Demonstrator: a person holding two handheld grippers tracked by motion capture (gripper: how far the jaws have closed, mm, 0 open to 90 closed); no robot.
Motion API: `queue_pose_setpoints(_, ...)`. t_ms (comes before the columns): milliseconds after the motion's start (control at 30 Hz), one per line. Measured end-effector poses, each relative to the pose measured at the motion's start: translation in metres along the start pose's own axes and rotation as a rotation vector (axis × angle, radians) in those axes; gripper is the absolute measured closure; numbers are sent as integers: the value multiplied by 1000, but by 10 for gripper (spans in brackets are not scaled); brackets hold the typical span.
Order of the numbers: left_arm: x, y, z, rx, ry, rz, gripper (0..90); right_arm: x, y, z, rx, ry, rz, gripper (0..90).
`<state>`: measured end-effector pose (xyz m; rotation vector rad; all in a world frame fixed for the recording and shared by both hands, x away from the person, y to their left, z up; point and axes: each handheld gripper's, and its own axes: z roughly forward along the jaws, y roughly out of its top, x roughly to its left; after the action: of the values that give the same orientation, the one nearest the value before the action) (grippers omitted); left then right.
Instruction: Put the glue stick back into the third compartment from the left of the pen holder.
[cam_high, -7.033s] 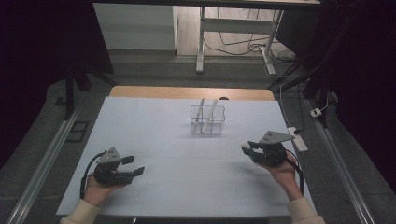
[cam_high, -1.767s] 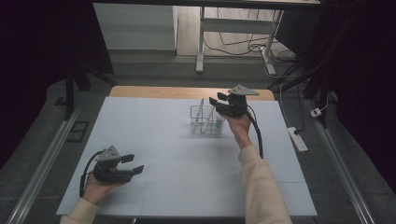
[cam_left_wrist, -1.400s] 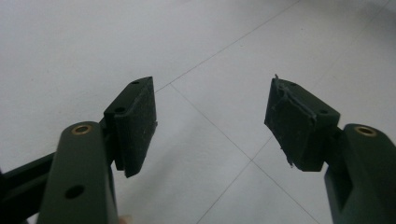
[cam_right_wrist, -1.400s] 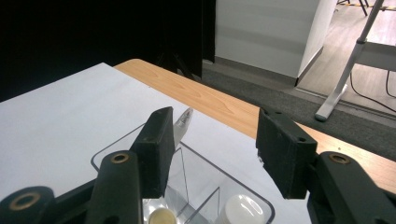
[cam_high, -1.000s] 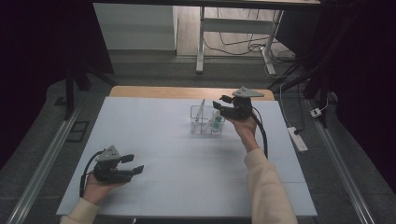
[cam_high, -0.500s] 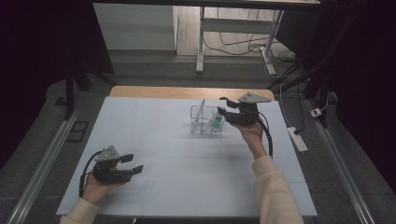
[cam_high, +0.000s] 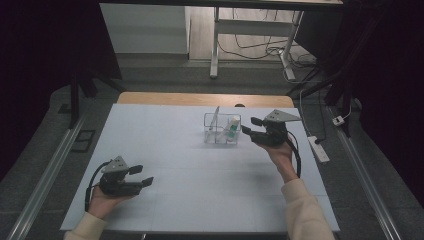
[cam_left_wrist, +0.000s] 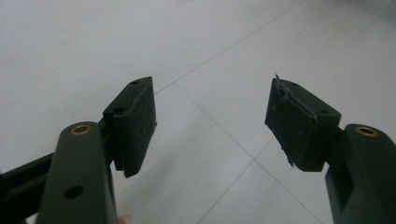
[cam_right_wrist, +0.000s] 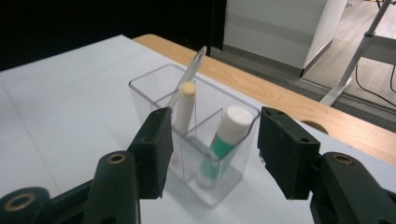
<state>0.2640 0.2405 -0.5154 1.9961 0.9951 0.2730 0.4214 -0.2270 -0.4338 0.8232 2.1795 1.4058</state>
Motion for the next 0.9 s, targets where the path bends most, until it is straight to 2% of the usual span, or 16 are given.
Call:
queue_pose_setpoints(267,0,0,0,1,1,1,333,9,-18,-21,31,16,-7,432)
queue_pose_setpoints(433,0,0,0,-1,4,0,333,16,-32,-35,69,37,1,410)
queue_pose_setpoints(900,-1,-1,0,0,7,1,333,23,-75,-69,160,56,11,370)
